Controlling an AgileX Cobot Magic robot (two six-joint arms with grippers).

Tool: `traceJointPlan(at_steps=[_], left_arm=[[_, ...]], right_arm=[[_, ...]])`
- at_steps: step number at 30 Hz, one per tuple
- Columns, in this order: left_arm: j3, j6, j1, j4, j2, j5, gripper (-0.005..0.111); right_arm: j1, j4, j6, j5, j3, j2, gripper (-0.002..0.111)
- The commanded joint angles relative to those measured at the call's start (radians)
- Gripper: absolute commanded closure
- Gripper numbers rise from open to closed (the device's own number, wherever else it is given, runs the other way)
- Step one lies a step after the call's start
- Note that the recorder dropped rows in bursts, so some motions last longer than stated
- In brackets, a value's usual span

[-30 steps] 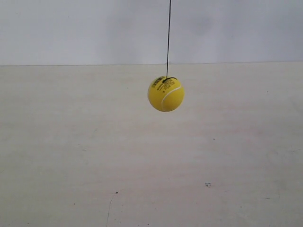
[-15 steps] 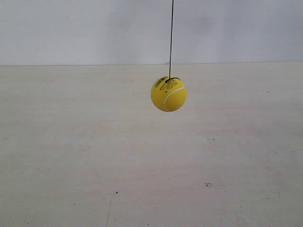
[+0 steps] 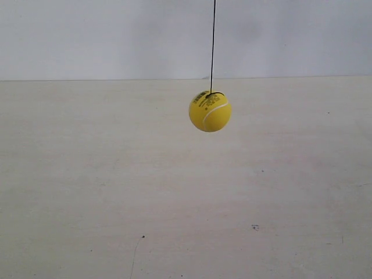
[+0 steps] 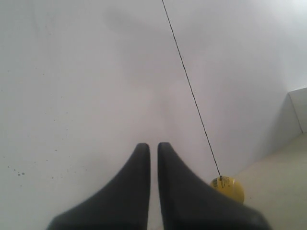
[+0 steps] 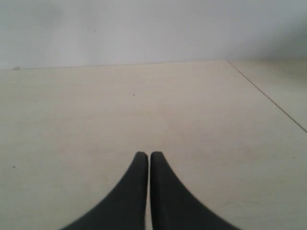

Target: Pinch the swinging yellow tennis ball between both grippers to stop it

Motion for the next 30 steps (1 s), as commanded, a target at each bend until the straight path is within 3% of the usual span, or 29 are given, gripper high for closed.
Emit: traceJointPlan(at_steps=[1, 30], left_arm=[[0.004, -0.01, -0.003, -0.012, -0.001, -0.001, 0.102], [0.004, -0.007, -0.003, -0.004, -0.001, 0.004, 0.102]], right_arm=[[-0.005, -0.048, 0.04, 0.005, 0.0, 0.0, 0.108], [-0.005, -0.048, 0.051, 0.06, 0.0, 0.0, 0.108]])
